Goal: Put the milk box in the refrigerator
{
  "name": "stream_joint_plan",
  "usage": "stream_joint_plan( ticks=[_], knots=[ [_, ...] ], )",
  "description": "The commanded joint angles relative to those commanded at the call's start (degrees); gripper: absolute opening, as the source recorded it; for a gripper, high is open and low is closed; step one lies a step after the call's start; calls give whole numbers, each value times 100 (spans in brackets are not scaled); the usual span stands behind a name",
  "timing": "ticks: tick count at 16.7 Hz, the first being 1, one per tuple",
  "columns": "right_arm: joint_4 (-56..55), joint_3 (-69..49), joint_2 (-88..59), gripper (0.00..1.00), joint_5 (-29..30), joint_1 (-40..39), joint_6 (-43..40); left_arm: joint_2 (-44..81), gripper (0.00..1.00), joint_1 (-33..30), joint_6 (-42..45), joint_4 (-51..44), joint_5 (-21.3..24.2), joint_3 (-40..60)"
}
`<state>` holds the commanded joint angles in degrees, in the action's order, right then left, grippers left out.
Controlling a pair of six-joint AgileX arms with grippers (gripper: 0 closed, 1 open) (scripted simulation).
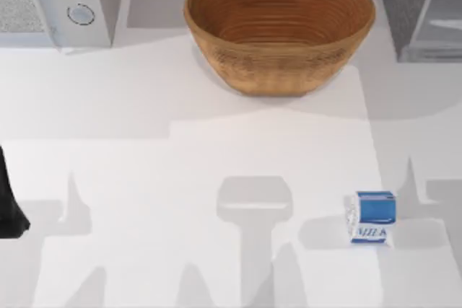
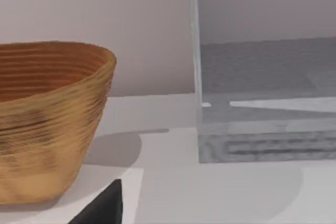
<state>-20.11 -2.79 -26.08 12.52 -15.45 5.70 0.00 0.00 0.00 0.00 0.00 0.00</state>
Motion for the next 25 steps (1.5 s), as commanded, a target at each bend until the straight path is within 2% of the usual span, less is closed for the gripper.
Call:
stream_joint_plan(
  ticks=[16,20,25],
  knots=[
    [-5691,-506,-8182,100,4287,-4130,1590,0,100,0,0,0,0,0],
    [-6495,-565,-9371,100,4918,-4712,1838,0,100,0,0,0,0,0],
    [-6723,-582,-9704,100,5096,-4876,1912,0,100,0,0,0,0,0]
  ],
)
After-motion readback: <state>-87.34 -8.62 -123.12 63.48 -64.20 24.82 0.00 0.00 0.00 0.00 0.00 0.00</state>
